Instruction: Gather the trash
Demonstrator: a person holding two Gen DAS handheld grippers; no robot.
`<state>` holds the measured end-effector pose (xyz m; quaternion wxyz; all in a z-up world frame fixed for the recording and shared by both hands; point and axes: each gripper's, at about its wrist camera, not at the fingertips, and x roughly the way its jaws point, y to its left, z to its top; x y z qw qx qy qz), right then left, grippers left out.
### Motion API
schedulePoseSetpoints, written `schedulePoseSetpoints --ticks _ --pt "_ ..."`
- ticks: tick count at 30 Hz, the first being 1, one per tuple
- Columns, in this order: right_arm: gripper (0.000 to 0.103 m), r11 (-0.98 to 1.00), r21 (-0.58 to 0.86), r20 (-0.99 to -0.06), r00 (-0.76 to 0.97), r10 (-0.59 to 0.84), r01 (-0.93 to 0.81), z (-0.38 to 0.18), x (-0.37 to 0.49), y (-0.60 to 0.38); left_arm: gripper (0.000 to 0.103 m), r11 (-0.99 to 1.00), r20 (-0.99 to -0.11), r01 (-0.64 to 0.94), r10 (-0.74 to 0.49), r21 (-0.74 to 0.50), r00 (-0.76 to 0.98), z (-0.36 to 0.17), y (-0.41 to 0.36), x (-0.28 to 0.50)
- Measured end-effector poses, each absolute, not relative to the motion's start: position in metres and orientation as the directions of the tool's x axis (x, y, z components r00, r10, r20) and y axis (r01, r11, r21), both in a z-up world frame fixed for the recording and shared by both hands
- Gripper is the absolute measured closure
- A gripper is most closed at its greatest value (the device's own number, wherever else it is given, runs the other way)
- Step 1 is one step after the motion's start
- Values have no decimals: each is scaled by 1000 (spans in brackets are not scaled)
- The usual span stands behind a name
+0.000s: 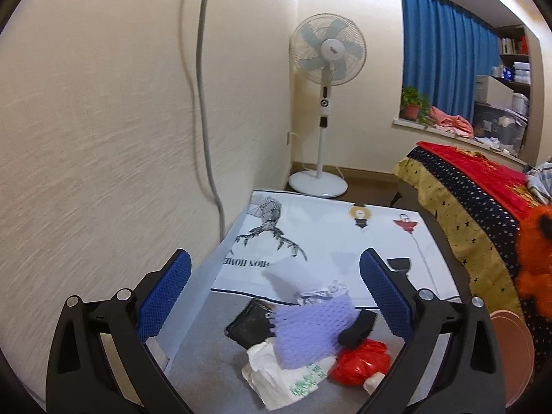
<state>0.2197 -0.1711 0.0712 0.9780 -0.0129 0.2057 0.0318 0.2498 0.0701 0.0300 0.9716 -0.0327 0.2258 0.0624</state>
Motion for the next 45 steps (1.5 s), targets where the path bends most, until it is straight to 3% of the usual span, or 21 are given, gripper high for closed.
schedulePoseSetpoints --ticks 6,12,19,27,32,35,40,45 --pt "86 998 -23 -392 919 39 -53 85 130 -190 8 992 -393 -105 69 -72 917 38 47 224" --pt "86 998 -15 -426 903 54 -67 54 106 -208 8 986 -474 -80 2 -145 880 11 10 247" --pt "86 995 -40 -461 885 67 -96 39 109 -228 9 1000 -475 16 -7 15 880 -57 -29 275" --pt "85 999 -5 -513 858 42 -52 29 123 -250 29 999 -551 40 -23 19 834 -100 -32 310" --pt "85 999 18 -538 842 32 -27 24 128 -257 31 998 -577 28 7 52 817 -113 -32 318" --pt "85 1000 16 -542 840 30 -26 22 129 -257 49 999 -600 36 -11 31 800 -116 -29 323" --pt "85 999 10 -542 840 31 -31 21 129 -254 96 998 -612 66 -55 -4 789 -118 -25 325" --pt "85 999 9 -537 843 33 -33 22 128 -257 101 995 -577 87 -96 -44 811 -100 -20 315"
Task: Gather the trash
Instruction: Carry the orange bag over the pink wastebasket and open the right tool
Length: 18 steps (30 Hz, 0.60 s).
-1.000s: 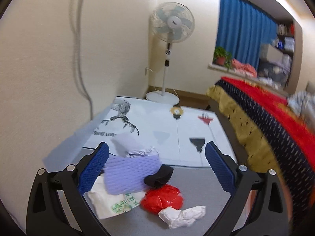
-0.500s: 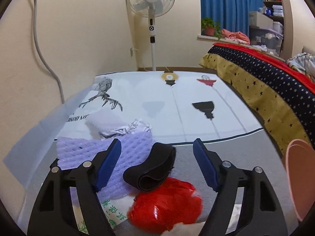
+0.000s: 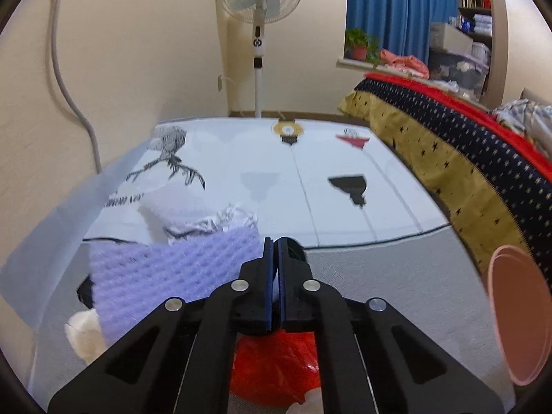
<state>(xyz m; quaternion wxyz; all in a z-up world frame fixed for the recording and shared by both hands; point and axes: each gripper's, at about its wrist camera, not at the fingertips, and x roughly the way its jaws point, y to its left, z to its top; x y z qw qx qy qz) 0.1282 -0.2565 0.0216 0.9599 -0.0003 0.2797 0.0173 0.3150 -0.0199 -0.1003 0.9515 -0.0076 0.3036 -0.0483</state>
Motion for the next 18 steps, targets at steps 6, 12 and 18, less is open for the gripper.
schedulePoseSetpoints --ticks 6,12,18 --pt "85 998 44 -519 852 65 -49 30 124 -257 101 993 -506 93 -116 -70 855 -48 -12 291" --pt "85 990 91 -467 873 142 -112 45 112 -253 101 991 -462 120 -131 -54 877 15 -19 238" --pt "85 979 150 -448 873 195 -141 54 100 -260 101 985 -463 166 -172 -54 870 46 -36 173"
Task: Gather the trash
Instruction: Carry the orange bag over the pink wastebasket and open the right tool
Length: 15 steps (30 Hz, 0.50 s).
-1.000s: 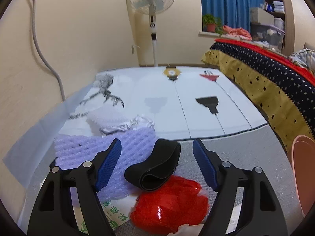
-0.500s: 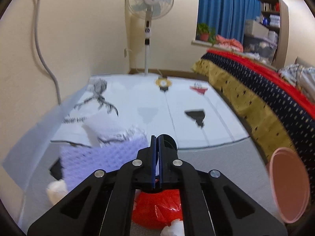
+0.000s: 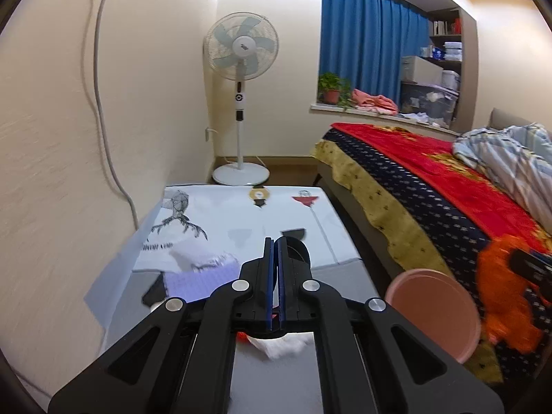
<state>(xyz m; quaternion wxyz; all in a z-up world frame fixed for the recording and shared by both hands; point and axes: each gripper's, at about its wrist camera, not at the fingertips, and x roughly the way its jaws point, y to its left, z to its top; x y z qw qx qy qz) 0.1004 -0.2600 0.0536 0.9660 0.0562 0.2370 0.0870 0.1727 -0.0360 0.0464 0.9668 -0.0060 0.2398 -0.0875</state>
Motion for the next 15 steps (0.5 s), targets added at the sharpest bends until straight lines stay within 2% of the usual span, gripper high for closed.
schedulePoseSetpoints --ticks 4,15 --pt "85 979 154 -443 876 192 -137 55 88 -267 101 976 -491 197 -216 -90 844 47 -46 144" --pt "85 987 159 -462 882 89 -16 44 63 -313 101 939 -543 337 -319 -69 777 38 -121 127"
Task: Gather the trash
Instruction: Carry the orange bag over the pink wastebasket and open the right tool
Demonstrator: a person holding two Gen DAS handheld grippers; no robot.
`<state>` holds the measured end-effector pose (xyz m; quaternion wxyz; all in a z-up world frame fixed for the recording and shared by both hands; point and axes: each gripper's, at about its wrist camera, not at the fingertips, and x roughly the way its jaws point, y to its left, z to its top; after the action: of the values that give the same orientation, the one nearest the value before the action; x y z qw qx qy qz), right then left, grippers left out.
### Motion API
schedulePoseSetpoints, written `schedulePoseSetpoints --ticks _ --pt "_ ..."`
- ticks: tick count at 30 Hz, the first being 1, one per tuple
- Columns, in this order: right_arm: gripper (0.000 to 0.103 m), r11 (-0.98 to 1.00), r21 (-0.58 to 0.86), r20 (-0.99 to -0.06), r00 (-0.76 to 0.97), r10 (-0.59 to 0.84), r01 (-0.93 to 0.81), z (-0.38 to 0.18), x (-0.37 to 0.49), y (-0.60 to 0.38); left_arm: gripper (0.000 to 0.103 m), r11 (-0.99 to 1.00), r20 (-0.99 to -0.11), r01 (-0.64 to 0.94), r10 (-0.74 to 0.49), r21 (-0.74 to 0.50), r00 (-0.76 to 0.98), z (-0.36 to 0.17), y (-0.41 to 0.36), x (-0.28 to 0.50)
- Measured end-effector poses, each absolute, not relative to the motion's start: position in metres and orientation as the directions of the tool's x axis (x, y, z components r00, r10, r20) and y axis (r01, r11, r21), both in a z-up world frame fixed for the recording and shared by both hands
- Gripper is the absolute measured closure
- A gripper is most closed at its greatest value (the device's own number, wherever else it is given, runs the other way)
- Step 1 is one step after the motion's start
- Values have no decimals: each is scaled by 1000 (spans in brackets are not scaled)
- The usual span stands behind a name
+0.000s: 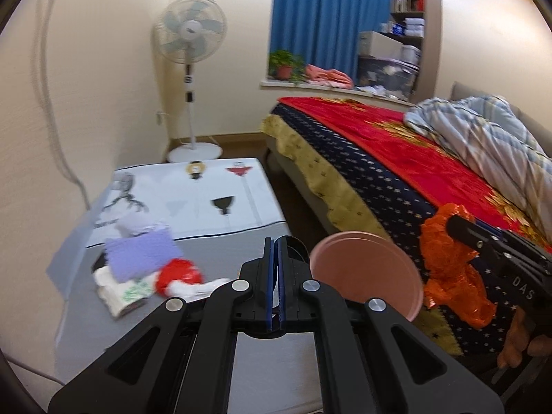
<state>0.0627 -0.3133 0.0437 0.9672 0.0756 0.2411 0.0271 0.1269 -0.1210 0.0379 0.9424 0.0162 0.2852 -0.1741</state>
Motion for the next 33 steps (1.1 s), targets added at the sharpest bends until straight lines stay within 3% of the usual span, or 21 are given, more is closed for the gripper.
schedulePoseSetpoints --ticks 13,33 --pt "85 976 168 -515 857 -34 140 29 87 -374 101 895 -581 440 -395 -71 711 21 -221 164" --pt "85 967 130 -650 756 -83 218 -22 142 -402 101 860 -684 499 -428 -106 591 -39 -273 235"
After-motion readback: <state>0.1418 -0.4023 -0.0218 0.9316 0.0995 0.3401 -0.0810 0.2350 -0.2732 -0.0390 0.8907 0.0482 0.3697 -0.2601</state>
